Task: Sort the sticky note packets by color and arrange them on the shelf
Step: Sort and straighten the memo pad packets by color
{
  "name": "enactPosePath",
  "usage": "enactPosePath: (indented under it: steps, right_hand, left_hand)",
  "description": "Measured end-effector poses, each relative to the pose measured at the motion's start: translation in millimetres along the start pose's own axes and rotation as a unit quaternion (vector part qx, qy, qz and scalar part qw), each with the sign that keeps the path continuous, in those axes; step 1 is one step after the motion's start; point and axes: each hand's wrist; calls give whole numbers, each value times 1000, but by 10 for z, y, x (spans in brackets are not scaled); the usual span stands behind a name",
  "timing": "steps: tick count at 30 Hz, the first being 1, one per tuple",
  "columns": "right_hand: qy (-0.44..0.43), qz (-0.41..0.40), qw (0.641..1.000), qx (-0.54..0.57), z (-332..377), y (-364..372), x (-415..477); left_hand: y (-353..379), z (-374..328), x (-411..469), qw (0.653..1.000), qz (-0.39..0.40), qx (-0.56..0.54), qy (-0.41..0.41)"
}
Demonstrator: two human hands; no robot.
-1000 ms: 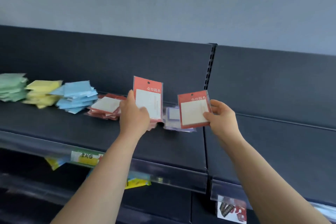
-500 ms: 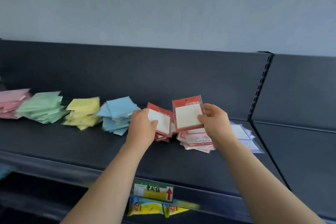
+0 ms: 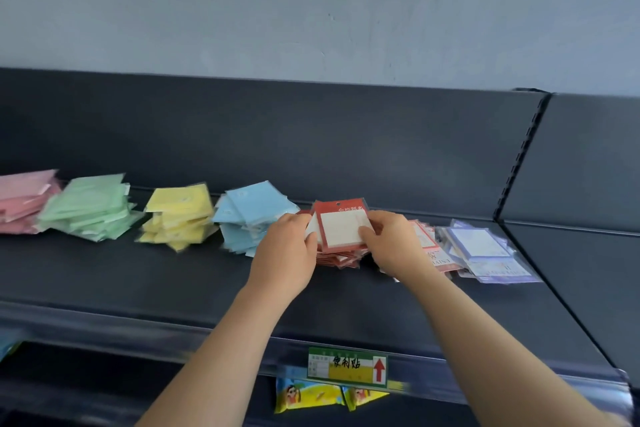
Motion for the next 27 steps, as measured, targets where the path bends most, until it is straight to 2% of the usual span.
enactPosePath:
  steps: [3,11,22,27]
  right_hand:
    - [-44,23,995,-84,4,47,2]
    - [-168,13,967,-193,225,16,-79]
    - [-253,19,947,-196,734,502,-166]
    - [-242,15,952,-188,1158,914,-103]
  left_hand:
    - [-93,15,-47,999,-38,21,-1]
    - [-273,112,-156,992,-81,99,1]
    - [-650,741,-385,989,-105,82,-63]
    - [-945,1254,-292,989,-104,80,-73]
Point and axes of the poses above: each hand's wrist, its own x-axis towards the middle knuckle, its own y-axis out of the palm, z = x × y, and after that the axes turned 12 degrees about -y, right-handed
